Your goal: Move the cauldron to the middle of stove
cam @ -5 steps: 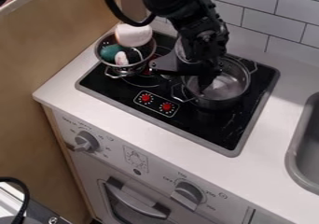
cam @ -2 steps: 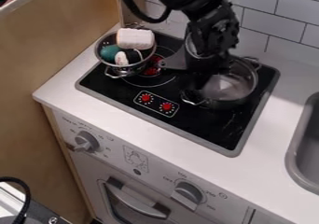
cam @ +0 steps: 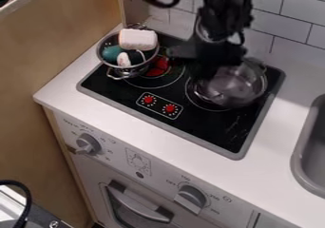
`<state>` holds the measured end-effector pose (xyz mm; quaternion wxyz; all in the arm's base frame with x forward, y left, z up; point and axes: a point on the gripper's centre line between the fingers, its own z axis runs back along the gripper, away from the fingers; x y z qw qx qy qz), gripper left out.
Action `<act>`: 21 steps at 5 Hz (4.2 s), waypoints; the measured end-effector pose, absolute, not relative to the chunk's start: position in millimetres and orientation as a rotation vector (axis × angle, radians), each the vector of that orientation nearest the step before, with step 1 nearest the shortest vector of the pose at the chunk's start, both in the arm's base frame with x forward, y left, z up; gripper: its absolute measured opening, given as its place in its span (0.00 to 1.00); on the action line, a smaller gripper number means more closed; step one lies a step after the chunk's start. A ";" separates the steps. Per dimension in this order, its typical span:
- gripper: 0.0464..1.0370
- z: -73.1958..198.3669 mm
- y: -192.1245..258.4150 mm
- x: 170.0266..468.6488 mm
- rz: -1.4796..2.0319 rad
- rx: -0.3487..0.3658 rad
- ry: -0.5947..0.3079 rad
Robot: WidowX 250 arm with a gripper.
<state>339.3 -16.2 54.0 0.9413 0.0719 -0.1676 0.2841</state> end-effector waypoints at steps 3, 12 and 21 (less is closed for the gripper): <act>0.01 136.5 31.8 295.4 0.408 0.182 -0.165; 0.01 70.3 72.9 274.3 0.244 0.234 -0.183; 0.96 66.4 44.9 283.1 0.360 0.216 -0.157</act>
